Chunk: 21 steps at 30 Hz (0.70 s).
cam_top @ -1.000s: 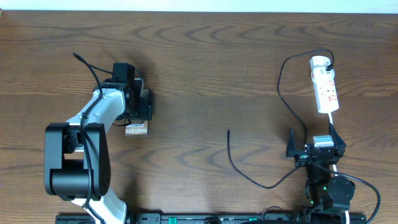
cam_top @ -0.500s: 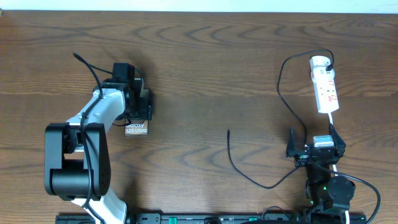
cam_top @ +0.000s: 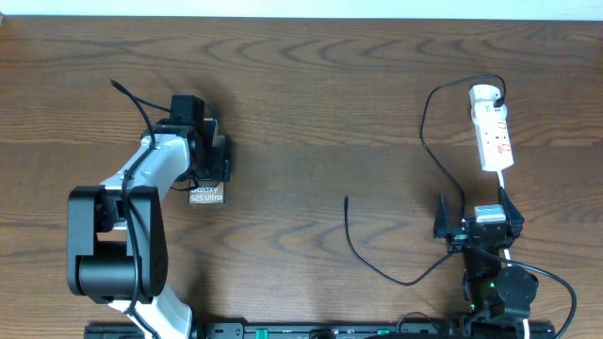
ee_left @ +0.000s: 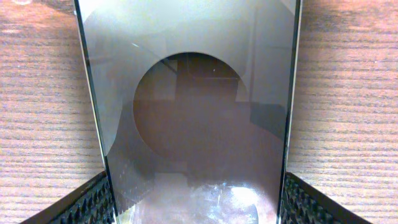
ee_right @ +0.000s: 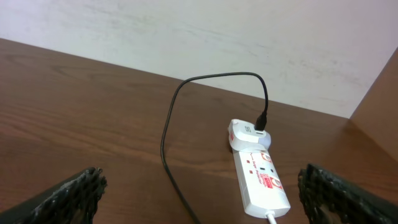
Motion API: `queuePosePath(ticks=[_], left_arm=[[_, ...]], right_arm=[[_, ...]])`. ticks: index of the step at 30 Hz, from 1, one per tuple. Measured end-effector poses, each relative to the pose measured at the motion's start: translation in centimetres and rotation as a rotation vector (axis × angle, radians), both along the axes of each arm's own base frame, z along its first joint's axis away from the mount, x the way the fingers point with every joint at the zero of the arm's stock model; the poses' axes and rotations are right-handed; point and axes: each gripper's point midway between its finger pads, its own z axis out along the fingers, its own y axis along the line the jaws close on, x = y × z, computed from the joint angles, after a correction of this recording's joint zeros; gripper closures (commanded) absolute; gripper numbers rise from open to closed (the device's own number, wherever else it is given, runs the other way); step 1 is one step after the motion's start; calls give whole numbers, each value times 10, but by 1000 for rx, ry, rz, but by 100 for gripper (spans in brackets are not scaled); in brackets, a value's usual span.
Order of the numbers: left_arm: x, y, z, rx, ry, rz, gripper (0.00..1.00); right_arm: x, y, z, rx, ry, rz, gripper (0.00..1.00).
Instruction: Plug charger to phone and switch on socket
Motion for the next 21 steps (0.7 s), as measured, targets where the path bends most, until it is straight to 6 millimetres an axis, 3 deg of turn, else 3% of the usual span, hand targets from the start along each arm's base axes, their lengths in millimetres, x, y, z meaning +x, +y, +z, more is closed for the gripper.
queuePosePath(ticks=[13,17,21], left_arm=[[3,-2,6,-14,-20,-3,93],[13,-8,31,-46,-103,-7,93],[27,-12,76,-72,-245,-8,93]], right_arm=[[0,0,0,0,0,0,1],[0,0,0,0,0,0,1],[0,0,0,0,0,0,1]])
